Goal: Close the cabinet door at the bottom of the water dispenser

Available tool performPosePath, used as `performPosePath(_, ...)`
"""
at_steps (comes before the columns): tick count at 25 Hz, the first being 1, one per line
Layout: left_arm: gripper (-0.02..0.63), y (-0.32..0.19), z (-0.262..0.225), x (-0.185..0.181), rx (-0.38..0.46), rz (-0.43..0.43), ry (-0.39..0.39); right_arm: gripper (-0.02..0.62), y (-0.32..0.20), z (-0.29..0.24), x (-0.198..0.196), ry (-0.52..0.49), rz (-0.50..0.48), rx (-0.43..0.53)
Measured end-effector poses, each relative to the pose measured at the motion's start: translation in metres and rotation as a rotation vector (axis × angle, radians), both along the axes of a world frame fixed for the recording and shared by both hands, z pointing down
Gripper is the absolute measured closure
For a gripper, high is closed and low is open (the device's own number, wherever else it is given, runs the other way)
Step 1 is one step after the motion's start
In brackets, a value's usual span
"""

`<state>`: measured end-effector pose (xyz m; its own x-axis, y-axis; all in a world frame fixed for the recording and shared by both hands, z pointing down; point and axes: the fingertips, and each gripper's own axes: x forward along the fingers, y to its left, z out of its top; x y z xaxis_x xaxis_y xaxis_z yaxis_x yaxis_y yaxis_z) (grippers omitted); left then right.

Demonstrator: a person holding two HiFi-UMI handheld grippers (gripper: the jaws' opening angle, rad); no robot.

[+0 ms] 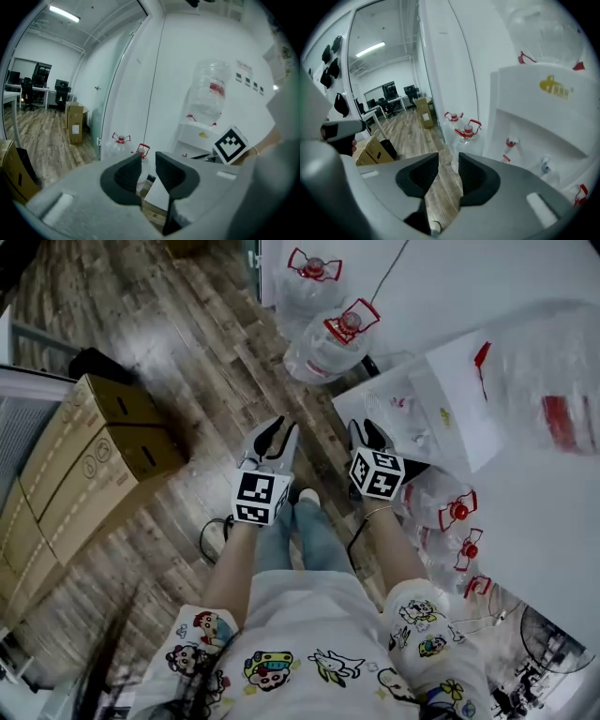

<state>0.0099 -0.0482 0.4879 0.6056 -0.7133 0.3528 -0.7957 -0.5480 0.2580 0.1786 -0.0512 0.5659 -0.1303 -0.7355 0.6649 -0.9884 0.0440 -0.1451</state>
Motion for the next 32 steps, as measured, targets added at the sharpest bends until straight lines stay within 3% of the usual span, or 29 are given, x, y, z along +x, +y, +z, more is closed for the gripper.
performPosePath(8,0.520,0.011,-0.088,-0.042,0.101,0.008,0.033,0.459,0.000,-0.119,-0.046,-0.078,-0.112,0.183)
performPosePath(19,0.520,0.036,-0.180,-0.076,0.195,-0.018,0.095,0.503,0.016,-0.279,-0.071,-0.252,-0.206,0.510)
performPosePath(27,0.520,0.059,-0.215,-0.075,0.210,-0.025,0.102,0.568,0.051,-0.343,-0.090,-0.241,-0.327,0.674)
performPosePath(32,0.586,0.083,-0.231,-0.079,0.248,-0.031,0.100,0.584,0.079,-0.362,-0.098,-0.249,-0.356,0.726)
